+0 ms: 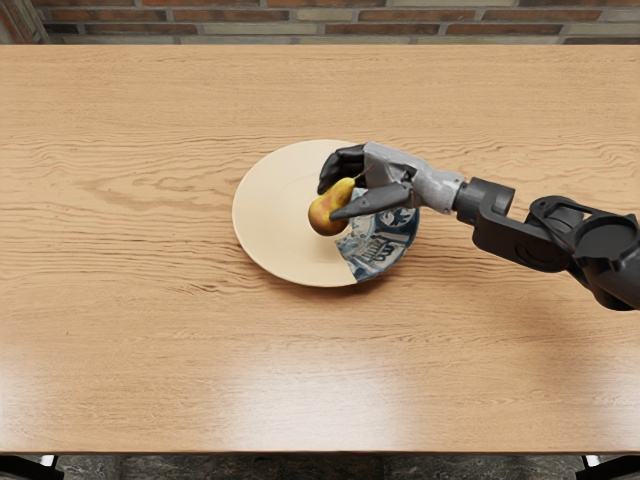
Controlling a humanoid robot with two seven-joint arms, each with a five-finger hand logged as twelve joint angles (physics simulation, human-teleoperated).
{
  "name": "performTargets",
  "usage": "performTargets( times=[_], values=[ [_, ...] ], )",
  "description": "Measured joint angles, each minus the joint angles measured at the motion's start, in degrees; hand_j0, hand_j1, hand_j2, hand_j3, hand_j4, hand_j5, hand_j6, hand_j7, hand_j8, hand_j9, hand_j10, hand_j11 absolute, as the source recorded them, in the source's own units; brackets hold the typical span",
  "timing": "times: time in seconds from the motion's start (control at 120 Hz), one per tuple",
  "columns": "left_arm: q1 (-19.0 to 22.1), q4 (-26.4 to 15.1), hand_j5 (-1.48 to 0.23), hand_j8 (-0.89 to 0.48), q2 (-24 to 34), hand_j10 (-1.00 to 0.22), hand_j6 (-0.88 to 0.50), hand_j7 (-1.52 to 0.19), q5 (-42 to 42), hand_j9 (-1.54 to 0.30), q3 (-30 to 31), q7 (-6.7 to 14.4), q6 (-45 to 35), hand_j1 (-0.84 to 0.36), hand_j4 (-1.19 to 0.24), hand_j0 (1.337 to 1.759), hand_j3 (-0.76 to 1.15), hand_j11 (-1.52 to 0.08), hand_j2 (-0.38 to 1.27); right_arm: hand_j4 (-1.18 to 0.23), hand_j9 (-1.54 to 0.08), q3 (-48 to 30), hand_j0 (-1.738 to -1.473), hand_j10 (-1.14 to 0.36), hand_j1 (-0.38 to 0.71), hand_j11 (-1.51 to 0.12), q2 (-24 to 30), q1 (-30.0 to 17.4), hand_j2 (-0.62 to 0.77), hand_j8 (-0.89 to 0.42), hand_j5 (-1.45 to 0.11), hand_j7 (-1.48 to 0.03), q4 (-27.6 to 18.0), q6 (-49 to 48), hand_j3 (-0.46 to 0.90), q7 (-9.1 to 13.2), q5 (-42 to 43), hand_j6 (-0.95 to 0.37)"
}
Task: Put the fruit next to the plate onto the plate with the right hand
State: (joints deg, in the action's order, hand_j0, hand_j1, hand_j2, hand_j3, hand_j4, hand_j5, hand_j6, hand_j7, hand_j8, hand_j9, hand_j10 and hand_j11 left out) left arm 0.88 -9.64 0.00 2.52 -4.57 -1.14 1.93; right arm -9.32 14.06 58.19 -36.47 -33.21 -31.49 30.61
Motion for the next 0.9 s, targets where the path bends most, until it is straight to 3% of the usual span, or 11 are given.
performTargets(
  times=[0.142, 0.275, 0.433, 0.508, 0.6, 0.667, 0.783, 0.9],
  values=[
    [0.0, 0.0, 0.0, 0.0, 0.0, 0.0, 0.0, 0.0, 0.0, 0.0, 0.0, 0.0, 0.0, 0.35, 0.0, 1.658, 0.0, 0.0, 0.0, -0.47, -0.61, 0.1, -1.657, -0.35, 0.15, -0.61, 0.4, 0.4, 0.04, -0.38, -0.61, -0.61, -0.2, -0.2, 0.0, 0.1, 0.0, -0.45],
    [0.0, 0.0, 0.0, 0.0, 0.0, 0.0, 0.0, 0.0, 0.0, 0.0, 0.0, 0.0, 0.0, 0.35, 0.0, 1.658, 0.0, 0.0, 0.0, -0.32, -0.42, -1.1, -1.657, -0.26, -0.01, -0.41, 1.7, 1.3, 0.01, -0.27, -0.42, -0.41, -0.4, -0.7, 0.0, 6.0, -0.3, -0.31],
    [0.0, 0.0, 0.0, 0.0, 0.0, 0.0, 0.0, 0.0, 0.0, 0.0, 0.1, 0.0, 0.0, 0.35, 0.0, 1.658, 0.0, 0.0, 0.0, -0.17, -0.21, -2.0, -1.658, -0.14, -0.17, -0.21, 4.6, 3.8, 0.0, -0.14, -0.21, -0.21, -0.5, -0.8, 0.0, 8.4, -0.3, -0.16],
    [0.0, 0.0, 0.0, 0.0, 0.0, 0.0, 0.0, 0.0, 0.0, 0.0, 0.1, 0.0, 0.0, 0.35, 0.0, 1.658, 0.0, 0.0, 0.0, -0.12, -0.16, -2.1, -1.658, -0.1, -0.22, -0.16, 6.6, 5.0, 0.0, -0.11, -0.16, -0.16, -0.5, -0.8, 0.0, 10.0, -0.3, -0.12],
    [0.0, 0.0, 0.0, 0.0, 0.0, 0.0, 0.0, 0.0, 0.0, 0.0, 0.1, 0.0, 0.0, 0.35, 0.0, 1.658, 0.0, 0.0, 0.0, -0.09, -0.11, -2.2, -1.658, -0.08, -0.25, -0.11, 9.0, 6.1, 0.0, -0.08, -0.11, -0.11, -0.9, -1.2, 0.0, 15.1, -0.3, -0.09],
    [0.2, 0.0, 0.0, 0.0, 0.0, 0.0, 0.0, 0.0, 0.0, 0.0, 0.1, 0.0, 0.0, 0.35, 0.0, 1.658, 0.0, 0.0, 0.0, -0.07, -0.09, -2.2, -1.658, -0.06, -0.27, -0.09, 12.6, 6.5, 0.0, -0.06, -0.09, -0.09, -3.3, -1.5, 0.0, 17.3, -0.4, -0.07],
    [0.5, 0.0, 0.0, 0.0, 0.0, 0.0, 0.0, 0.0, -0.1, 0.0, 0.1, 0.0, 0.1, 0.35, 0.0, 1.658, 0.0, 0.0, 0.0, -0.05, -0.06, -2.6, -1.658, -0.04, -0.3, -0.06, 20.1, 6.8, 0.0, -0.05, -0.06, -0.06, -7.5, -1.7, 0.0, 18.9, -0.4, -0.05],
    [0.6, 0.0, 0.0, 0.0, 0.0, 0.0, 0.0, 0.0, -0.1, 0.0, 0.2, 0.0, 0.1, 0.35, 0.0, 1.658, 0.0, 0.0, 0.0, -0.04, -0.04, -2.9, -1.658, -0.03, -0.31, -0.04, 23.5, 6.9, 0.0, -0.03, -0.04, -0.04, -9.0, -1.7, 0.0, 19.5, -0.4, -0.04]
  ],
)
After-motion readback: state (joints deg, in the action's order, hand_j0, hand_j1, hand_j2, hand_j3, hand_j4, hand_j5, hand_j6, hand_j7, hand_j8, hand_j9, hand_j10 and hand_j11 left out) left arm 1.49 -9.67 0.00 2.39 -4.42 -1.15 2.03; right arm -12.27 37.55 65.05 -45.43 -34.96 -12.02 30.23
